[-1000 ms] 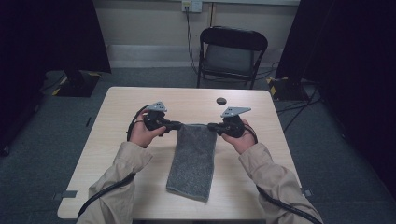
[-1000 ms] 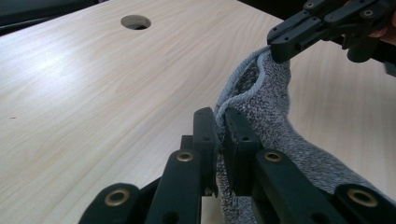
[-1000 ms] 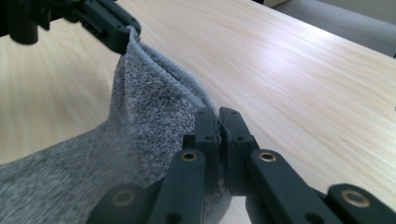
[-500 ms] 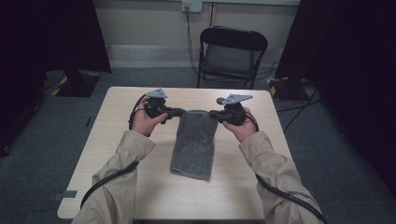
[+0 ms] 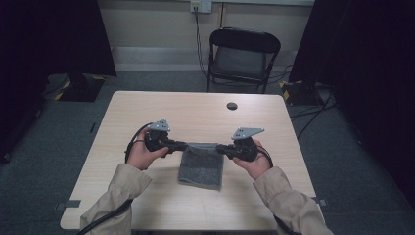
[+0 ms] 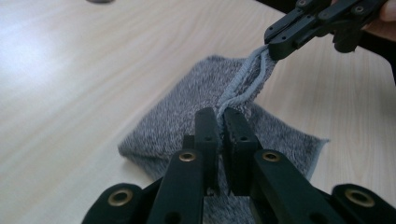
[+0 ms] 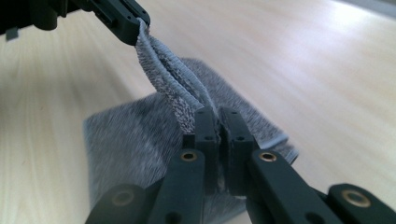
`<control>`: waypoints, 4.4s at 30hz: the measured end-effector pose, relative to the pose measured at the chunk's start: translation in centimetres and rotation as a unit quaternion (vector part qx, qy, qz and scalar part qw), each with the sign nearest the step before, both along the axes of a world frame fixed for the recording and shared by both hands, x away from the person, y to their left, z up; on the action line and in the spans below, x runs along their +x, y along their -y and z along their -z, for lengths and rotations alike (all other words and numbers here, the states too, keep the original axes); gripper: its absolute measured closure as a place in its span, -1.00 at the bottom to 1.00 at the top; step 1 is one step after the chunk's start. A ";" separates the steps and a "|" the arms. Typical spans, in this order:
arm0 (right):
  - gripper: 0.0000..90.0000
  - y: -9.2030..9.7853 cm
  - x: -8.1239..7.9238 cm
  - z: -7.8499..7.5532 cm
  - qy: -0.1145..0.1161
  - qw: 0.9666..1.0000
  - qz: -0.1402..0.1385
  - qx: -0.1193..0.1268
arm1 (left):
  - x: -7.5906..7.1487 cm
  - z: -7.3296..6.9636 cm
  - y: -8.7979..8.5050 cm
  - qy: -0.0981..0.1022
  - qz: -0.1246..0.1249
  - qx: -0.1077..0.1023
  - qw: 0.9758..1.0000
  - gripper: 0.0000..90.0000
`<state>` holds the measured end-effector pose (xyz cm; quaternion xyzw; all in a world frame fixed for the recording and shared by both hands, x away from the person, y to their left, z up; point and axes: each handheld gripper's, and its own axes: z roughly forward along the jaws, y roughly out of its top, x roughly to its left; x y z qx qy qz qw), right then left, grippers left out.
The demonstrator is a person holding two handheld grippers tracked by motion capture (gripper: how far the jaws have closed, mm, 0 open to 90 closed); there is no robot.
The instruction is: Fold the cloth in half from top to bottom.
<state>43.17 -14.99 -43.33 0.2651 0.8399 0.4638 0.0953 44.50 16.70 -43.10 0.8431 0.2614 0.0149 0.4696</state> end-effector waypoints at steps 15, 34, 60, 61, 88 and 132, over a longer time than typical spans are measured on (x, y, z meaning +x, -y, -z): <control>0.91 -0.4 -4.5 4.4 -0.045 0.998 -0.034 -0.029 | -3.2 3.9 0.2 -0.046 0.033 0.052 0.997 0.89; 0.91 0.0 0.8 2.3 -0.019 1.000 0.014 -0.014 | 1.1 0.5 1.2 -0.007 0.007 0.000 1.000 0.89; 0.31 1.2 -5.7 5.2 -0.048 0.997 -0.027 -0.048 | -3.0 5.0 0.0 -0.034 0.035 0.049 0.998 0.11; 0.22 1.5 -5.9 5.0 -0.049 0.998 -0.023 -0.040 | -3.0 4.8 -0.3 -0.028 0.031 0.041 0.998 -0.02; 0.68 -6.5 -4.8 6.2 0.014 0.992 -0.098 -0.083 | -1.0 6.6 0.1 -0.041 -0.023 0.038 0.998 0.60; -0.03 -1.3 -6.0 6.1 0.017 0.996 -0.045 -0.070 | 2.2 5.2 -0.1 -0.034 -0.105 0.009 0.994 0.64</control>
